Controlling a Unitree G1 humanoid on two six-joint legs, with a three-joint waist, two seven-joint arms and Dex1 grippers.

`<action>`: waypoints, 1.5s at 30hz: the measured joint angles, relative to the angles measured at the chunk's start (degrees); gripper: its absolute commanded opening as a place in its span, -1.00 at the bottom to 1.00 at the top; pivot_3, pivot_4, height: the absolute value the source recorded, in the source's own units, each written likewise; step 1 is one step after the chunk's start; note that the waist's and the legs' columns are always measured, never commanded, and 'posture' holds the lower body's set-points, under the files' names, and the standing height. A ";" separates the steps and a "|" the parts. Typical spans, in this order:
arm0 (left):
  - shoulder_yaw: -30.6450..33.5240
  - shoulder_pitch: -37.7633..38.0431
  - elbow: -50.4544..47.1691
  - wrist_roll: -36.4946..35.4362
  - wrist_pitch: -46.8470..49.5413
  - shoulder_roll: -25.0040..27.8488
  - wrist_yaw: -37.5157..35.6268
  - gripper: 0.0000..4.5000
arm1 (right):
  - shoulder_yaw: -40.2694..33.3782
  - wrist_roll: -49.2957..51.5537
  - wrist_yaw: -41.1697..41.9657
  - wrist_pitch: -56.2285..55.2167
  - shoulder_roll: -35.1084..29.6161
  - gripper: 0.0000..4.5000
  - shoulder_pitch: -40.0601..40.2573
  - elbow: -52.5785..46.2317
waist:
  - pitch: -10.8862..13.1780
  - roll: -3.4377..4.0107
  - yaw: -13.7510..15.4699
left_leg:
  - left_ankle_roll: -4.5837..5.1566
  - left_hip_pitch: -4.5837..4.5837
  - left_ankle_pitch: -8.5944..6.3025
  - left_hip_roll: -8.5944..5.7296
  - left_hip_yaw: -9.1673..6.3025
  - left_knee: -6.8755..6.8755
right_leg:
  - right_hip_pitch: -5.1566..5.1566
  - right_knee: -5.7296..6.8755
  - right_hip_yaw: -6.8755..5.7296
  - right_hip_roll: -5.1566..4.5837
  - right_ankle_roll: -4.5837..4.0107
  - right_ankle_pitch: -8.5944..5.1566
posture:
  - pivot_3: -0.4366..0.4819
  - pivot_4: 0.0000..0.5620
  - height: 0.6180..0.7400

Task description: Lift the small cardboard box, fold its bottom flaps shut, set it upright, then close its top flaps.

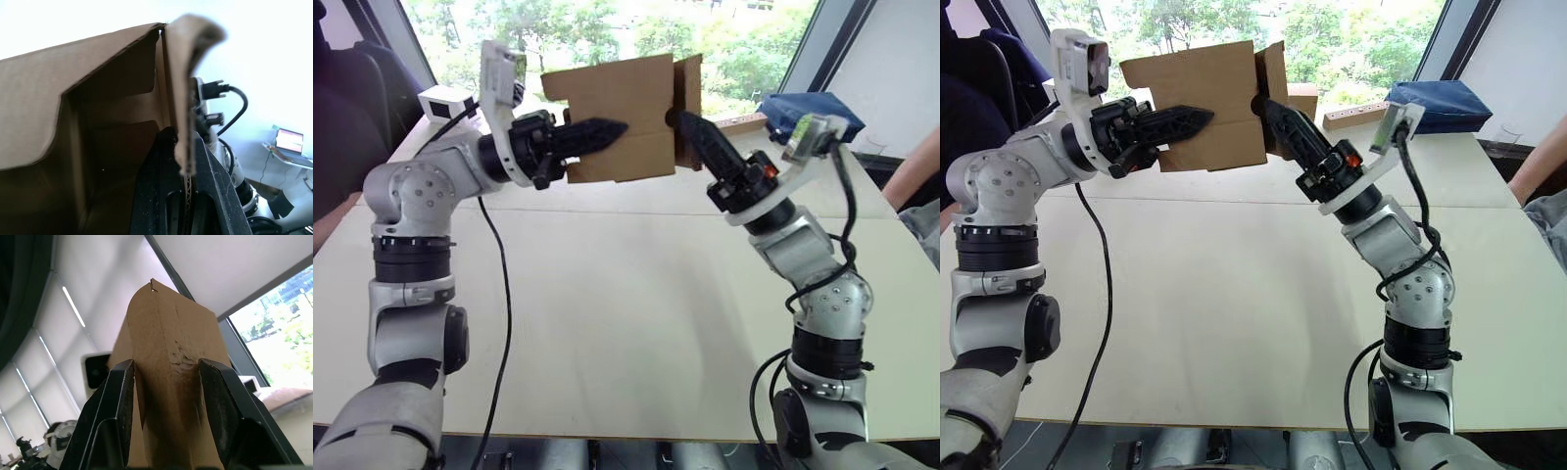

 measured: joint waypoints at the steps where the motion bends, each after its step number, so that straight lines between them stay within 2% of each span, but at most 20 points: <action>1: 0.00 0.00 0.01 0.01 0.00 -0.04 -0.06 -1.00 | -0.19 0.36 -0.08 0.02 0.02 -0.07 0.01 0.00 | 0.00 0.00 -0.01 | 0.00 0.00 0.00 0.00 0.00 0.00 | 0.00 0.00 0.00 0.00 0.00 0.00 | -0.05 -0.47 1.00; 8: 0.00 -0.33 0.40 0.07 -0.15 -0.12 -0.63 -1.00 | -0.95 3.46 -1.22 -0.06 0.66 -0.07 0.01 0.00 | 0.00 0.00 -0.01 | 0.00 0.00 0.00 0.00 0.00 0.00 | 0.00 0.00 0.00 0.00 0.00 0.00 | -0.05 -0.47 1.00; 13: 0.00 -0.33 1.20 0.42 -0.14 -0.12 -0.58 -1.00 | 2.22 -2.16 -0.74 0.09 -1.01 -0.07 0.02 -0.09 | 0.00 0.00 -0.02 | 0.00 -0.01 0.00 0.00 0.00 0.00 | -0.02 0.00 0.00 0.01 0.00 0.00 | -0.05 -0.47 1.00; 25: -0.02 -0.32 1.24 1.21 -0.12 -0.14 -0.46 -1.00 | 3.34 -6.25 0.26 -0.16 -2.25 -0.07 0.83 -1.26 | 0.00 0.00 0.01 | 0.00 -0.04 0.00 -0.01 0.00 -0.01 | -0.03 -0.01 0.00 0.00 0.00 0.00 | -0.05 -0.47 1.00; 26: -0.02 -0.32 1.24 1.22 -0.09 -0.14 -0.46 -1.00 | 3.31 -6.28 0.29 -0.21 -2.23 0.15 0.86 -1.27 | 0.00 0.00 0.01 | 0.00 -0.04 0.00 -0.01 0.00 -0.01 | -0.03 -0.01 0.00 0.01 0.00 0.00 | -0.05 -0.47 1.00; 27: -0.02 -0.32 1.24 1.22 -0.05 -0.14 -0.46 -1.00 | 3.25 -6.21 0.34 -0.21 -2.17 0.26 0.91 -1.28 | 0.00 0.00 0.01 | 0.00 -0.04 0.00 0.00 0.00 -0.01 | -0.03 -0.01 0.00 0.00 0.00 0.00 | -0.05 -0.47 1.00; 39: -0.02 -0.30 1.23 1.24 0.18 -0.29 -0.38 -1.00 | 0.84 1.42 0.80 0.09 -1.37 0.26 2.30 -1.64 | 0.00 0.00 0.01 | 0.00 -0.04 0.00 0.00 -0.01 -0.01 | -0.03 -0.01 0.00 0.00 0.00 0.00 | -0.05 -0.47 1.00; 45: -0.02 -0.30 1.22 1.25 0.17 -0.43 -0.36 -1.00 | 0.02 4.84 -2.62 -0.20 0.85 0.26 2.29 -1.55 | 0.00 0.01 0.01 | 0.00 -0.04 0.00 0.00 -0.01 -0.01 | -0.03 -0.01 0.00 0.00 0.00 0.00 | -0.05 -0.47 1.00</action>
